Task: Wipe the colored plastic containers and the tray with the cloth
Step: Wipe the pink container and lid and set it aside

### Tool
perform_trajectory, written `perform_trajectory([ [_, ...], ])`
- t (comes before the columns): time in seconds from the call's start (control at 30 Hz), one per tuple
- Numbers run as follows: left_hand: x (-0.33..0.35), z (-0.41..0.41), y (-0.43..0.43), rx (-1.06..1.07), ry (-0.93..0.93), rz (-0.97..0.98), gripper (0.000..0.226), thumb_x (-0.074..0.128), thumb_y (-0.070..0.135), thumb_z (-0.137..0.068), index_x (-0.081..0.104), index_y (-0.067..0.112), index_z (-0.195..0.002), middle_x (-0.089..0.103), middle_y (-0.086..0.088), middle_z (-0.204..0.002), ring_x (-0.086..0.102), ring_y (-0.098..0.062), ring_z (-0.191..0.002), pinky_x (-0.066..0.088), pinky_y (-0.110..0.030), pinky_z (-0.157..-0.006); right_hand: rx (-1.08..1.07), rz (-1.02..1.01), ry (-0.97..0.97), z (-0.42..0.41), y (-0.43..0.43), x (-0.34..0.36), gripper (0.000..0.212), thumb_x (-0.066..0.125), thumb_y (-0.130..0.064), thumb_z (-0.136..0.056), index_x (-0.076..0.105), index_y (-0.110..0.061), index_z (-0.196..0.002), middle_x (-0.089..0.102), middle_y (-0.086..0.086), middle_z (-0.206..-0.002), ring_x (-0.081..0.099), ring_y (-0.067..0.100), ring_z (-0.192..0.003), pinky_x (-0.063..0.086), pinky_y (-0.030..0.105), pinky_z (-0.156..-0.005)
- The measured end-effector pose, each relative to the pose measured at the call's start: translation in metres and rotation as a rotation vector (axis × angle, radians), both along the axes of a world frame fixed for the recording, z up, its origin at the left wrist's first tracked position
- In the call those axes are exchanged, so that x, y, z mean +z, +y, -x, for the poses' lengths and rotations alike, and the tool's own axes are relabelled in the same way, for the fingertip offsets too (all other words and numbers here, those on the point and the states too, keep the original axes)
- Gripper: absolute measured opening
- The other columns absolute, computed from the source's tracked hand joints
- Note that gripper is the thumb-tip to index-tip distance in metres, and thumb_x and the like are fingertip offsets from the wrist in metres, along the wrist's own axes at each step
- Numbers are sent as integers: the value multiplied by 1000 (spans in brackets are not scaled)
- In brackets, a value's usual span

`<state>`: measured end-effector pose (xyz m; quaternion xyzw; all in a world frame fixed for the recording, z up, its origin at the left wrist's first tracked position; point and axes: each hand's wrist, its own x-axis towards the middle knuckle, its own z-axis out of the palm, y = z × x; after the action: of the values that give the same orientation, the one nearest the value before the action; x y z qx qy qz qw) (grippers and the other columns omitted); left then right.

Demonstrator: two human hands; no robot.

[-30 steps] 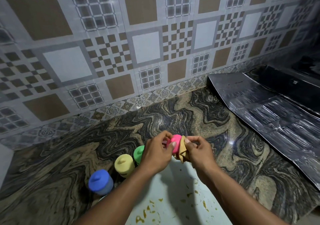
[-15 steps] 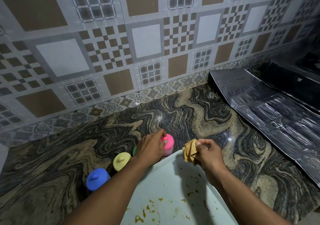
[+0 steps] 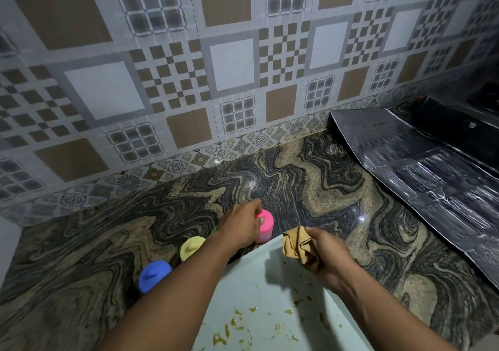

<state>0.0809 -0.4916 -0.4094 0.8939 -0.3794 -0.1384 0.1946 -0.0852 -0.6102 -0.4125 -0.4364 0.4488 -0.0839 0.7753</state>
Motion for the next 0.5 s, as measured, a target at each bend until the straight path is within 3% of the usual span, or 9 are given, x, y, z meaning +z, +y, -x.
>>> perform_trajectory([
  [0.1, 0, -2, 0, 17, 22, -21, 12, 62, 35, -93, 54, 31, -101, 66, -3, -112, 61, -30, -101, 52, -43, -87, 15, -250, -78, 3, 1, 9, 31, 62, -31, -92, 67, -6, -76, 64, 18, -78, 59, 25, -54, 50, 26, -47],
  [0.17, 0, -2, 0, 23, 34, -28, 12, 63, 36, -93, 53, 32, -100, 66, -2, -112, 61, -29, -103, 51, -44, -90, 68, -275, -151, 5, 0, 14, 33, 67, -34, -88, 70, -8, -68, 67, 16, -74, 63, 23, -56, 52, 26, -47],
  [0.23, 1, 0, 0, 36, 46, -33, 11, 62, 34, -93, 53, 31, -100, 65, -2, -112, 60, -29, -104, 50, -44, -91, 134, -271, -222, 7, -1, 17, 27, 70, -25, -86, 73, -9, -64, 71, 13, -73, 67, 21, -61, 52, 25, -49],
  [0.3, 1, 0, -3, 57, 65, -30, 11, 63, 34, -93, 53, 31, -96, 64, -3, -111, 60, -29, -103, 51, -44, -90, 173, -269, -251, 10, 1, 21, 8, 72, -8, -78, 74, -2, -84, 74, 18, -85, 69, 23, -69, 55, 25, -52],
  [0.4, 4, 0, -5, 64, 93, -41, 14, 65, 35, -91, 52, 31, -94, 65, -3, -107, 62, -27, -98, 53, -44, -89, 243, -233, -192, 10, -1, 17, 31, 58, 15, -80, 66, 10, -109, 71, 27, -99, 68, 28, -82, 59, 27, -61],
  [0.5, 3, 0, -3, 65, 97, -38, 16, 66, 36, -90, 52, 32, -95, 66, -3, -110, 63, -27, -98, 54, -44, -88, 291, -189, -151, 12, 2, 22, 30, 47, 17, -85, 65, 12, -109, 71, 28, -99, 70, 29, -82, 61, 32, -63],
])
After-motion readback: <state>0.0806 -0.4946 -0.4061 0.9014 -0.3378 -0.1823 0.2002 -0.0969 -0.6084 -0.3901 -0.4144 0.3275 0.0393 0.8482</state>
